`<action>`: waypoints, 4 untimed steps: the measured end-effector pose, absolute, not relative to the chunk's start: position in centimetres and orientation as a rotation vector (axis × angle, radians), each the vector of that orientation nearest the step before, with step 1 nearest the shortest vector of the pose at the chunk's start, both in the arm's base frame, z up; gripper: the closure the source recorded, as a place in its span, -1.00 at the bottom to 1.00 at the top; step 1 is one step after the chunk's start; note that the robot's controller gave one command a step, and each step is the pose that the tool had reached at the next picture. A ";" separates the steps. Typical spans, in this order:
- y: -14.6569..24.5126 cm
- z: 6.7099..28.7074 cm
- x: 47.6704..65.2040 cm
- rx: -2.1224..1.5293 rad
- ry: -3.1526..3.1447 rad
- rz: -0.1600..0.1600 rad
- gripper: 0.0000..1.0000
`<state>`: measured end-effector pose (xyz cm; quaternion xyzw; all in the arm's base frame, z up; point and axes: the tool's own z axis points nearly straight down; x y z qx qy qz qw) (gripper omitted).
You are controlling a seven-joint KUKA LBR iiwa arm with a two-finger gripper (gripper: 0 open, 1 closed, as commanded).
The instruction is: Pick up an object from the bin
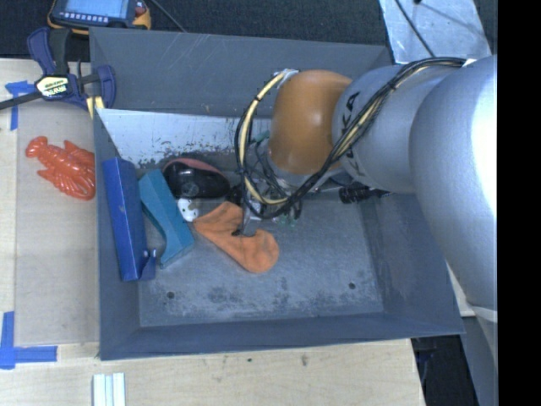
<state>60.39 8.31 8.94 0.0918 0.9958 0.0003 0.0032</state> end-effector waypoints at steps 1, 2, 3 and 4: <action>8.6 13.7 58.4 0.283 3.134 -0.002 1.00; 9.2 12.8 60.6 0.296 3.116 0.003 1.00; 9.0 15.3 60.4 0.306 3.135 -0.003 1.00; 9.6 22.4 60.6 0.294 3.128 0.000 1.00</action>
Offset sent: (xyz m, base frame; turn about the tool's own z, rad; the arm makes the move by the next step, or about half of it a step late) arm 0.0155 0.0150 -0.0194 0.0180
